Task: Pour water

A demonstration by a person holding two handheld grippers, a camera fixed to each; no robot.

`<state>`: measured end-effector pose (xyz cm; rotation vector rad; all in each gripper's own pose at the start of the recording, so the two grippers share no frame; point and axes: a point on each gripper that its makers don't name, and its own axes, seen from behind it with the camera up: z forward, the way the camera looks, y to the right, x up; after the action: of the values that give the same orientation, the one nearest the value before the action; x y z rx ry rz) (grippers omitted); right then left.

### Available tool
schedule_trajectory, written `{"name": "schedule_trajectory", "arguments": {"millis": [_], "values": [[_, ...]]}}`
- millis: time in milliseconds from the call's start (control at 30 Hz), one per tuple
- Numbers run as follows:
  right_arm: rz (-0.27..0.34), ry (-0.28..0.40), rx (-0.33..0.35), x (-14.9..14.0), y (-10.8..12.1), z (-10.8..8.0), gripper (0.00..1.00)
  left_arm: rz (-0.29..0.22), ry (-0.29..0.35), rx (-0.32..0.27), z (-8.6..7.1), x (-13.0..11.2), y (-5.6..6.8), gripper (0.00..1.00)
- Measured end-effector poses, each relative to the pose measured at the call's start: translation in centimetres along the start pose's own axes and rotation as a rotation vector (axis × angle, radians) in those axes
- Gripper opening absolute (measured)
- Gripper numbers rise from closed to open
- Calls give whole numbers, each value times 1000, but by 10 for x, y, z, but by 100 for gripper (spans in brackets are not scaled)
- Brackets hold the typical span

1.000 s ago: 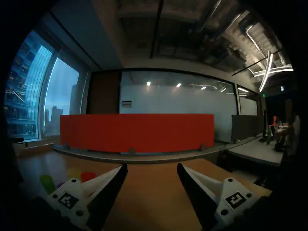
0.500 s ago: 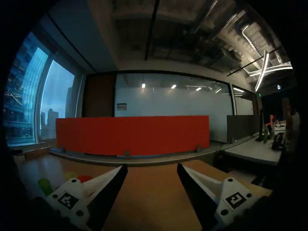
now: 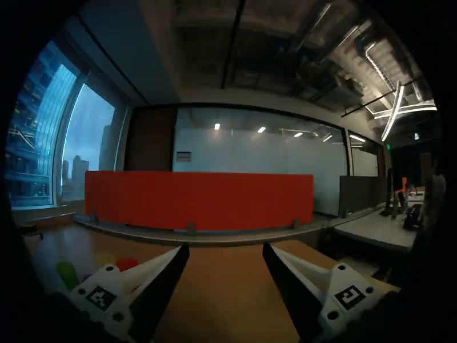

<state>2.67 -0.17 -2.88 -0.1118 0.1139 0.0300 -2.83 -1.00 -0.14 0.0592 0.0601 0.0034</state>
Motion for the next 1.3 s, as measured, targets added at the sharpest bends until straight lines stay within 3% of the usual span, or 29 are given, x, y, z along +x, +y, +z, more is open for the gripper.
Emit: {"name": "schedule_trajectory", "arguments": {"millis": [400,1300], "values": [[8,2,1,3,-2,0,99,-5,-20,7,4,-14,-3,96],[12,9,12,3,-1,-4,100,-5,-20,-4,3,-15,0,96]]}}
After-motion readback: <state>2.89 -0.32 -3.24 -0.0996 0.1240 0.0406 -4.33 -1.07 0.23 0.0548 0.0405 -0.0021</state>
